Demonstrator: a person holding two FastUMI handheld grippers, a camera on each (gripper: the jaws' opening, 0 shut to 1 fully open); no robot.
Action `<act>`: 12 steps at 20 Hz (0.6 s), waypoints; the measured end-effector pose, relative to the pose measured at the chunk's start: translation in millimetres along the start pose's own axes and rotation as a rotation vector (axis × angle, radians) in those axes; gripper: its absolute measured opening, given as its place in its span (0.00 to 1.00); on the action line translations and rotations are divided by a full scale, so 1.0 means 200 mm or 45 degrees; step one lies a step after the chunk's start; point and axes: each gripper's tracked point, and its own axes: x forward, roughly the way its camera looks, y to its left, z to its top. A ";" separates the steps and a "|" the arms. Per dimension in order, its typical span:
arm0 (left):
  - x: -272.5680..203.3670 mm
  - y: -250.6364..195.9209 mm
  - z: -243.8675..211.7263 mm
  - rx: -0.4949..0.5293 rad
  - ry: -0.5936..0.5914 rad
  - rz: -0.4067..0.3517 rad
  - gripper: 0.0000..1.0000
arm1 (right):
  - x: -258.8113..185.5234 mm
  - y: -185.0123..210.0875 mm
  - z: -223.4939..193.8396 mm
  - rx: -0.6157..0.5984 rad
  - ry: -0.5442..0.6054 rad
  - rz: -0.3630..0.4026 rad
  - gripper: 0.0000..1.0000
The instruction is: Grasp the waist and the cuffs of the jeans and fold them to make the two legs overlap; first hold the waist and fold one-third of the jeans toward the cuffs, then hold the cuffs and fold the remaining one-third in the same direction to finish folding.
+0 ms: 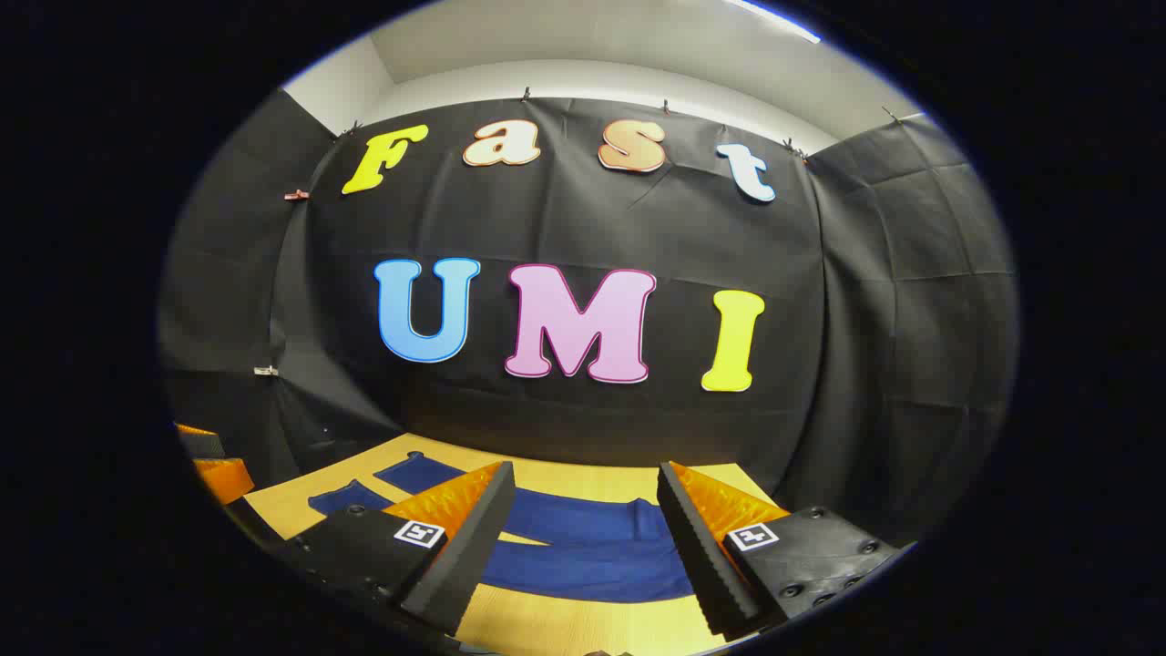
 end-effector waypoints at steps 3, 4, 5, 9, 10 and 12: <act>0.06 0.03 0.09 0.016 -0.058 -0.015 0.96 | 0.00 -0.01 0.05 0.013 -0.027 -0.018 0.96; 0.09 0.02 0.12 0.003 -0.065 -0.033 0.96 | 0.00 -0.04 0.07 0.001 -0.045 -0.039 0.96; 0.13 0.02 0.12 -0.007 -0.063 -0.047 0.96 | 0.00 -0.07 0.07 -0.001 -0.051 -0.063 0.96; 0.28 -0.02 0.13 -0.033 -0.034 -0.086 0.96 | 0.01 -0.14 0.01 0.032 -0.001 -0.113 0.94; 0.31 -0.04 0.14 -0.034 -0.030 -0.105 0.96 | 0.02 -0.16 0.01 0.032 0.000 -0.133 0.94; 0.38 -0.06 0.12 -0.015 -0.008 -0.121 0.96 | 0.05 -0.20 -0.03 0.043 0.026 -0.158 0.96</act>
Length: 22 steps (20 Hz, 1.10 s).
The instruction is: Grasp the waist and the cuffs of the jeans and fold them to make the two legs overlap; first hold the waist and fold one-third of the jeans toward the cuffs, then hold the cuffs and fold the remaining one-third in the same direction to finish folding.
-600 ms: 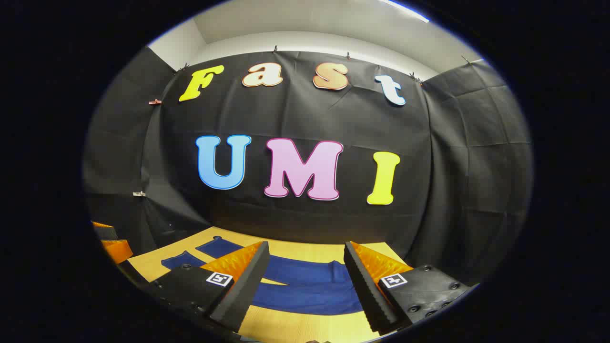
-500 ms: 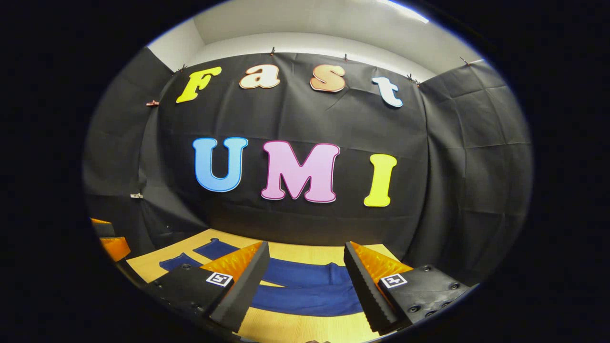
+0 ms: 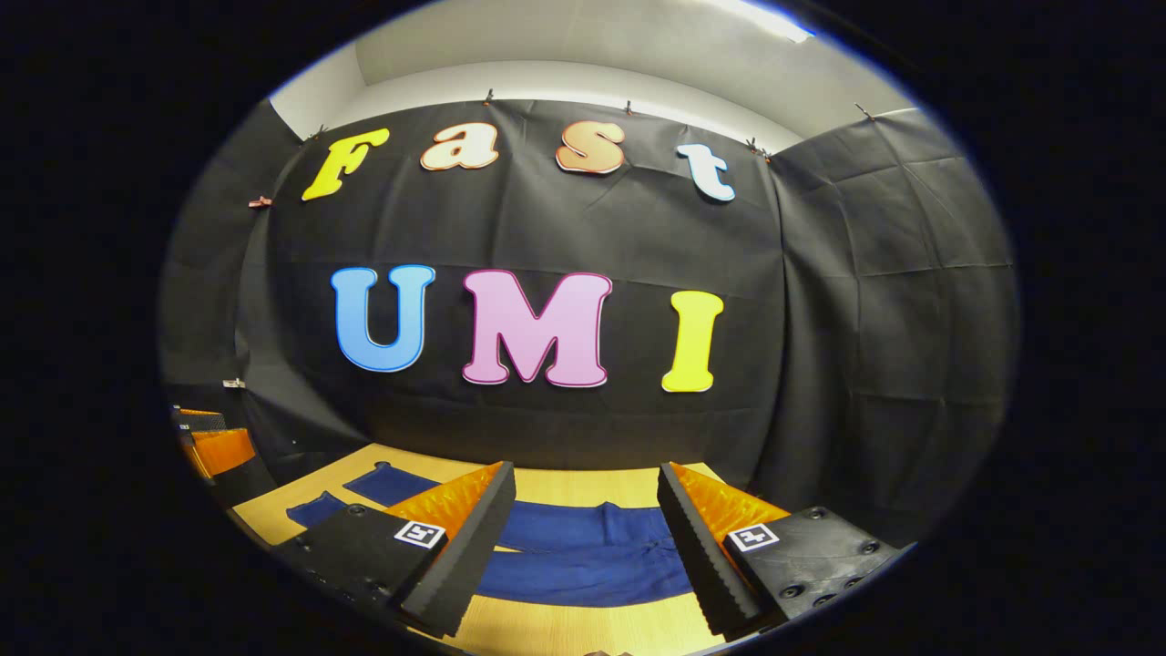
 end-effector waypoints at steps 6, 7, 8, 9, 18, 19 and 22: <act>0.20 -0.04 -0.01 0.033 0.021 -0.049 0.96 | 0.14 -0.17 -0.03 -0.001 0.004 -0.082 0.96; 0.24 -0.03 -0.02 0.041 0.028 -0.046 0.96 | 0.16 -0.20 -0.04 -0.006 0.003 -0.092 0.99; 0.27 -0.02 -0.03 0.049 0.037 -0.043 0.96 | 0.18 -0.23 -0.05 -0.016 0.003 -0.104 0.94; 0.30 0.00 -0.05 0.061 0.040 -0.036 0.96 | 0.20 -0.27 -0.06 -0.031 0.003 -0.113 0.96; 0.56 0.59 -0.28 0.281 0.159 0.233 0.97 | 0.44 -0.45 -0.14 -0.181 0.040 -0.133 0.96; 0.58 0.66 -0.32 0.355 0.184 0.240 0.98 | 0.47 -0.44 -0.15 -0.186 0.047 -0.122 0.94; 0.63 0.88 -0.50 0.634 0.309 0.192 0.98 | 0.55 -0.42 -0.20 -0.221 0.064 -0.087 0.94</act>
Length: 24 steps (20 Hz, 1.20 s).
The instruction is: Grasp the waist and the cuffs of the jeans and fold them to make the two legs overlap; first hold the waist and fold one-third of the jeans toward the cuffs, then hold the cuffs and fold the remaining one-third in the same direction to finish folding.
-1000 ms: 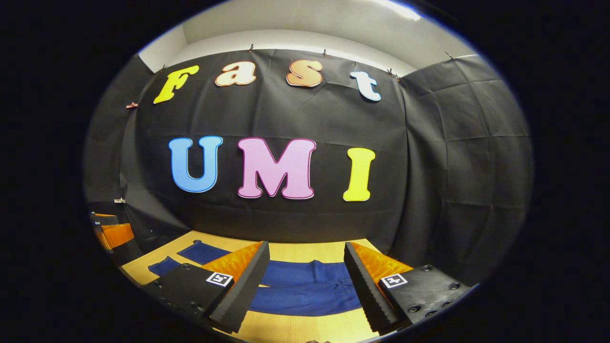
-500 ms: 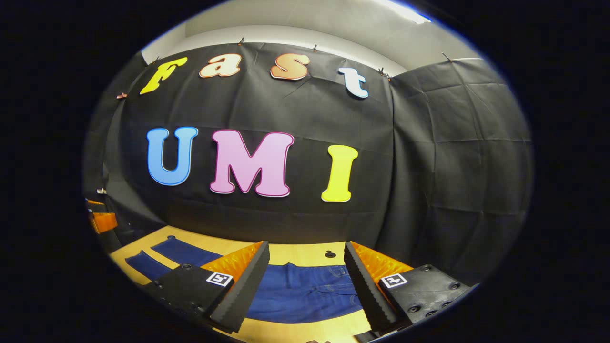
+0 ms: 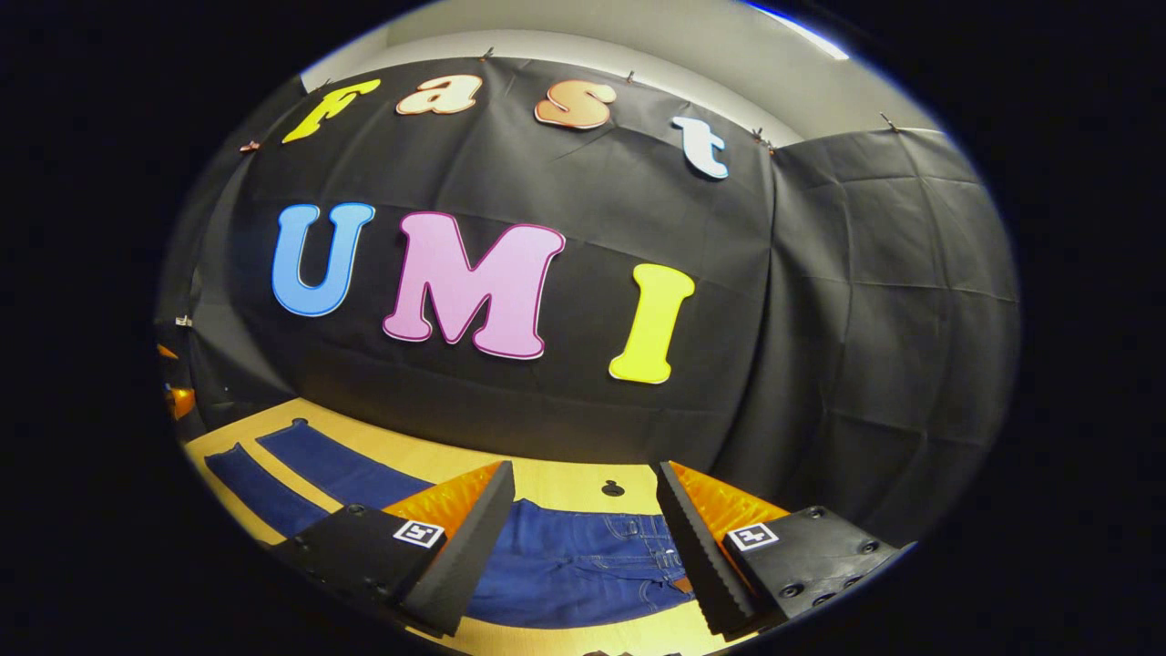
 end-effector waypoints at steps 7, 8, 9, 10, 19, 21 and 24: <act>0.16 -0.10 -0.62 0.567 0.281 -0.340 0.98 | 0.09 0.03 -0.13 -0.010 0.057 0.067 0.96; 0.17 -0.10 -0.69 0.647 0.320 -0.380 0.98 | 0.09 0.02 -0.17 -0.020 0.084 0.060 0.94; 0.19 -0.09 -0.78 0.748 0.356 -0.422 0.98 | 0.09 0.00 -0.21 -0.026 0.107 0.049 0.96; 0.21 -0.09 -0.87 0.820 0.384 -0.463 0.98 | 0.09 -0.03 -0.24 -0.028 0.129 0.036 0.97; 0.35 0.09 -1.22 1.197 0.617 -0.717 0.98 | 0.08 -0.20 -0.46 -0.095 0.265 -0.054 0.96; 0.40 0.08 -1.21 1.273 0.597 -0.754 0.98 | 0.08 -0.23 -0.50 -0.110 0.294 -0.066 0.96; 0.44 0.06 -1.22 1.289 0.602 -0.804 0.93 | 0.08 -0.28 -0.54 -0.134 0.311 -0.093 0.96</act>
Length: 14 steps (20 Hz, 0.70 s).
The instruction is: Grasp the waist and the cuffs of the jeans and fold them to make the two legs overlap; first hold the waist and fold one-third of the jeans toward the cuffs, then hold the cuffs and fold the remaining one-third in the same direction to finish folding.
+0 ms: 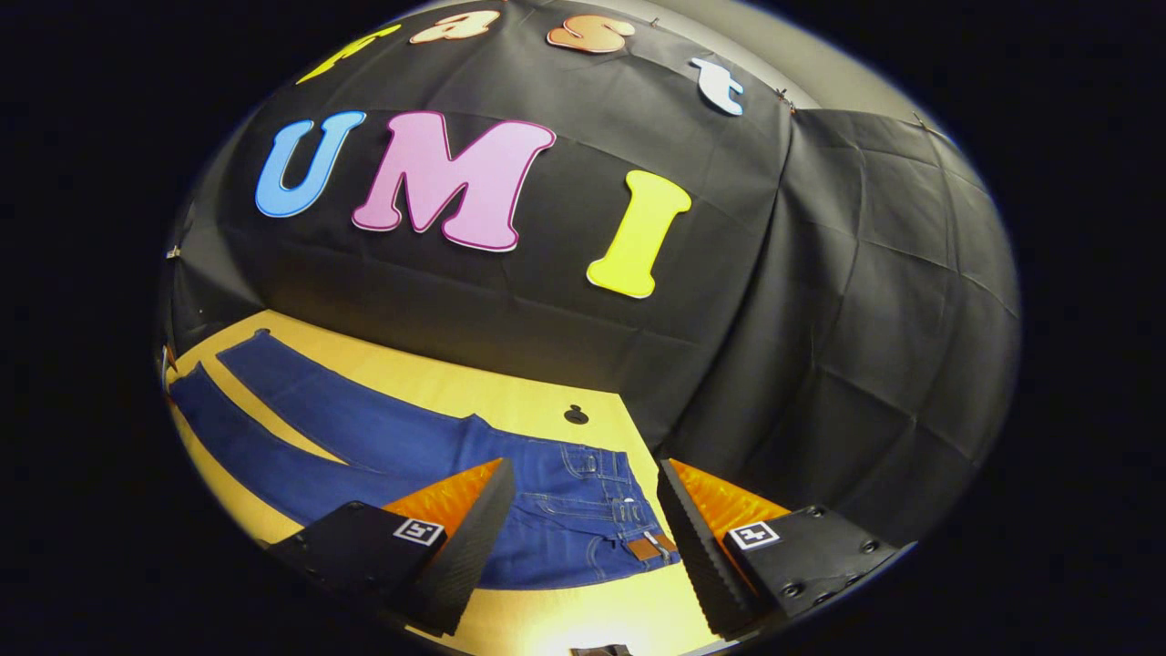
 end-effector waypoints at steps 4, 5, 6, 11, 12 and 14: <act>0.06 0.02 0.05 0.019 0.004 -0.018 0.73 | 0.06 -0.09 -0.10 -0.102 0.025 -0.027 0.96; 0.08 0.03 0.06 0.030 0.001 -0.013 0.58 | 0.09 -0.12 -0.13 -0.163 0.033 -0.032 0.97; 0.10 0.03 0.07 0.023 0.002 -0.016 0.49 | 0.10 -0.16 -0.16 -0.229 0.031 -0.031 0.96; 0.10 -0.01 0.06 -0.067 0.017 -0.075 0.11 | 0.18 -0.35 -0.31 -0.569 0.040 0.020 0.96; 0.10 -0.01 0.08 -0.069 0.020 -0.081 0.09 | 0.20 -0.36 -0.33 -0.664 0.037 0.054 0.96; 0.10 -0.01 0.07 -0.082 0.025 -0.107 0.06 | 0.23 -0.33 -0.42 -0.865 0.050 0.152 0.96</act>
